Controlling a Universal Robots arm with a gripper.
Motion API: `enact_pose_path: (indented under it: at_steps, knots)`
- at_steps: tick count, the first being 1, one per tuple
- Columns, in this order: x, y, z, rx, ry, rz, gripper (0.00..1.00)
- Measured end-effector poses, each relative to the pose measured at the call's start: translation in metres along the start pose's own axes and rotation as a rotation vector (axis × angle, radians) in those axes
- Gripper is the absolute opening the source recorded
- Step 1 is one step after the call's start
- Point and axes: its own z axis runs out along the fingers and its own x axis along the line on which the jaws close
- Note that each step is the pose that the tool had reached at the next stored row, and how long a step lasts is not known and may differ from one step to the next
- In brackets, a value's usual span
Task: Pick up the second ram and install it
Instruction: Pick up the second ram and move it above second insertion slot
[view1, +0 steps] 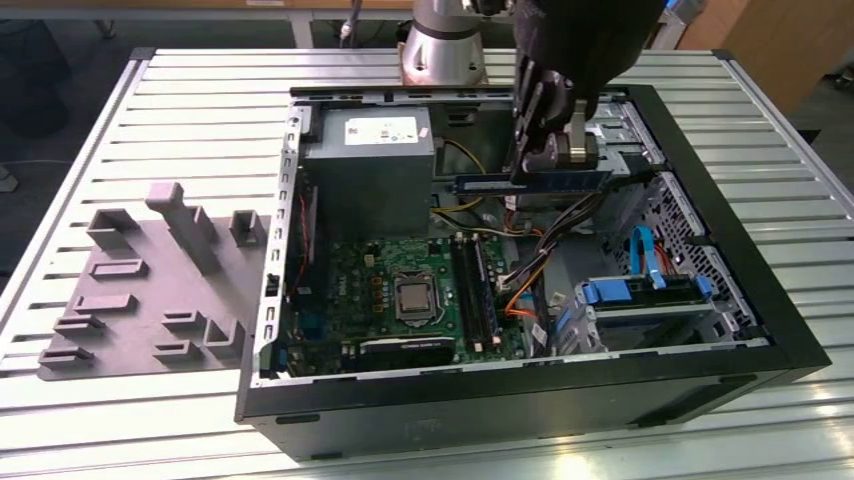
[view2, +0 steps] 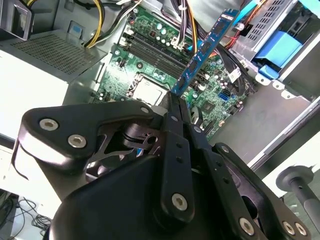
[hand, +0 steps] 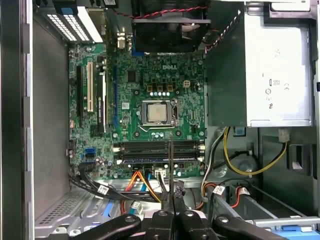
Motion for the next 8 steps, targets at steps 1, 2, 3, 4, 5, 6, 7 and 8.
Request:
enact_pose_path:
  at_steps: [1,2,3,4,5,6,7,8]
  knots:
    - [0.0,-0.0007,0.0,0.0,0.0,0.0,0.12]
    - [0.0,-0.0015,-0.0001,0.0,0.0001,0.0,0.12]
    - [0.0,-0.0022,-0.0001,-0.0001,0.0002,0.0,0.12]
    - [-0.0001,-0.0029,-0.0001,0.0,0.0001,0.0,0.12]
    - [-0.0001,-0.0036,-0.0001,0.0,0.0001,0.0,0.12]
    - [-0.0001,-0.0043,-0.0002,0.0,0.0001,0.0,0.12]
    - [-0.0002,-0.005,-0.0002,0.0,0.0001,0.0,0.12]
    - [-0.0002,-0.0058,-0.0002,0.0,0.0002,0.0,0.12]
